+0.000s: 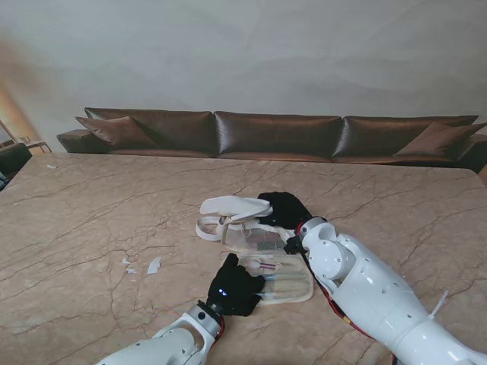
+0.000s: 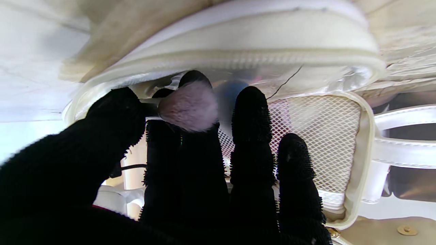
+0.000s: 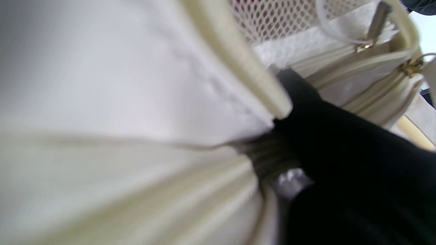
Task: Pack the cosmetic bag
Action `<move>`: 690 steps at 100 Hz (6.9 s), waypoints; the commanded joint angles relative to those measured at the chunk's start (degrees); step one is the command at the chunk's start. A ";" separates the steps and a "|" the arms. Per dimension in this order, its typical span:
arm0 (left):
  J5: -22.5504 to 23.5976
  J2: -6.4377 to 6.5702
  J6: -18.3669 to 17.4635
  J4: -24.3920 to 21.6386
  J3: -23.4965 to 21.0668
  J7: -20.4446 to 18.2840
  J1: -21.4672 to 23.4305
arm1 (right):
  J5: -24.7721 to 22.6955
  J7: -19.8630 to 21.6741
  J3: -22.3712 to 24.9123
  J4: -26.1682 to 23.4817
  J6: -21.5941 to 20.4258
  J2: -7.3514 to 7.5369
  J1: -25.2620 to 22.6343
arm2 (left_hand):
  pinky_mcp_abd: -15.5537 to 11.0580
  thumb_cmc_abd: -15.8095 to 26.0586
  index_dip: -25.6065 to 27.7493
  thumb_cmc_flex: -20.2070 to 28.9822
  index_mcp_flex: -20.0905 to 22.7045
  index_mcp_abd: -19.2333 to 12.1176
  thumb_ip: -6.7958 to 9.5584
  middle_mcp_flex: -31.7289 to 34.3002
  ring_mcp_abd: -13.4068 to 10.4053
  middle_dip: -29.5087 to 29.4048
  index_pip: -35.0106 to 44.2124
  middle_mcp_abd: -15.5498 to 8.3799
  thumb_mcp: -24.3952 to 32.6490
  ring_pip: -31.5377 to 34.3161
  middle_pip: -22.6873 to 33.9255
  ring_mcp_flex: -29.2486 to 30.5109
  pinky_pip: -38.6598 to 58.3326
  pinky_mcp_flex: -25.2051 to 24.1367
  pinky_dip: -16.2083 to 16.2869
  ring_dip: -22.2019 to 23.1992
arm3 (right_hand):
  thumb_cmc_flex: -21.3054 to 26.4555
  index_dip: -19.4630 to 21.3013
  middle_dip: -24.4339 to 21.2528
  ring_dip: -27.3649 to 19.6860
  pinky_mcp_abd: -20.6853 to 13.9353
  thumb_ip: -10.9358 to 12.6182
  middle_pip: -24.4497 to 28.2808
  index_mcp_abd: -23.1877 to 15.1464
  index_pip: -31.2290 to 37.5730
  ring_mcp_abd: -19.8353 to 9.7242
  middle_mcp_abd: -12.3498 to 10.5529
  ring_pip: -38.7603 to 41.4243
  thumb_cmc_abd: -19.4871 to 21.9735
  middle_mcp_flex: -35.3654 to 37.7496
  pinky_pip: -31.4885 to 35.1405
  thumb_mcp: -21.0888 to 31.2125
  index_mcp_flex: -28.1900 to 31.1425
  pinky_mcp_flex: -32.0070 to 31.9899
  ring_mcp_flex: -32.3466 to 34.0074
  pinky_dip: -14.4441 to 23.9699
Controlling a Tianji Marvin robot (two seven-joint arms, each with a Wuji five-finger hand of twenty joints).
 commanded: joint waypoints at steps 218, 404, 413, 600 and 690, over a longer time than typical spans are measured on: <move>-0.23 5.16 -27.94 -10.53 -38.09 -16.90 24.20 | 1.12 -0.09 -1.56 0.83 2.66 -1.49 0.47 | -2.20 26.89 3.12 -13.51 -1.46 2.64 11.23 -24.72 1.41 -22.41 -18.14 1.13 -6.00 -16.27 -5.89 -19.47 -11.85 -11.00 -1.02 -11.79 | 4.42 -0.50 0.08 -0.19 -1.43 1.32 1.84 -7.80 4.99 -3.87 -0.63 3.31 5.29 1.76 5.47 3.77 2.92 2.05 6.37 0.66; -23.16 -2.14 -23.98 -2.23 -20.43 -10.00 14.19 | 10.08 17.64 3.24 -6.66 1.76 2.50 -2.32 | -2.90 31.13 -0.30 -11.49 -25.78 3.98 13.01 -51.07 -0.29 -27.25 -36.91 2.62 -11.20 -24.59 -11.42 -33.92 -20.62 -15.92 -2.93 -20.59 | -21.14 0.21 -3.57 -4.82 2.34 10.12 -7.03 -2.79 -7.85 1.34 -0.61 -21.50 12.47 -5.90 -12.38 -3.68 1.28 -17.96 -6.47 0.30; -23.24 -2.23 -23.26 -3.09 -20.55 -9.91 14.30 | 11.16 21.02 3.43 -7.32 1.05 3.28 -2.16 | -2.64 31.12 -0.35 -11.69 -25.80 4.12 13.02 -50.92 -0.08 -27.25 -37.01 2.77 -11.24 -24.46 -11.42 -33.62 -20.36 -15.61 -2.97 -20.56 | -25.29 7.32 -4.86 -5.99 2.17 15.08 -9.19 -1.43 -14.62 1.41 -0.59 -25.49 16.01 -8.13 -16.26 -8.35 1.11 -21.40 -9.61 0.43; -28.11 -5.76 -20.11 -8.66 -18.73 -3.95 13.38 | 20.55 48.67 0.79 -10.64 -0.57 9.38 2.42 | -0.19 30.69 -3.45 -12.53 -28.92 6.75 13.45 -48.26 1.56 -27.16 -42.66 3.85 -12.48 -22.90 -11.39 -28.84 -16.86 -12.68 -2.22 -19.87 | -12.25 9.75 -12.79 -19.19 4.97 18.91 -25.38 16.31 -48.95 7.43 4.31 -49.75 3.16 -46.51 -51.77 -24.92 -31.78 -42.63 -36.58 2.63; -28.10 -4.21 -19.01 -7.03 -21.46 -8.22 14.18 | -3.74 35.53 -0.76 -12.39 0.02 9.26 1.81 | 2.22 29.43 1.85 -12.83 -20.09 6.02 13.34 -38.80 4.35 -23.20 -32.50 5.18 -11.09 -17.20 -6.28 -22.73 -11.80 -9.23 -1.87 -16.29 | -18.44 9.54 -8.77 -14.73 2.10 13.04 -15.02 17.23 -45.49 1.32 3.23 -46.37 5.38 -49.98 -49.78 -29.68 -32.17 -43.85 -38.12 5.67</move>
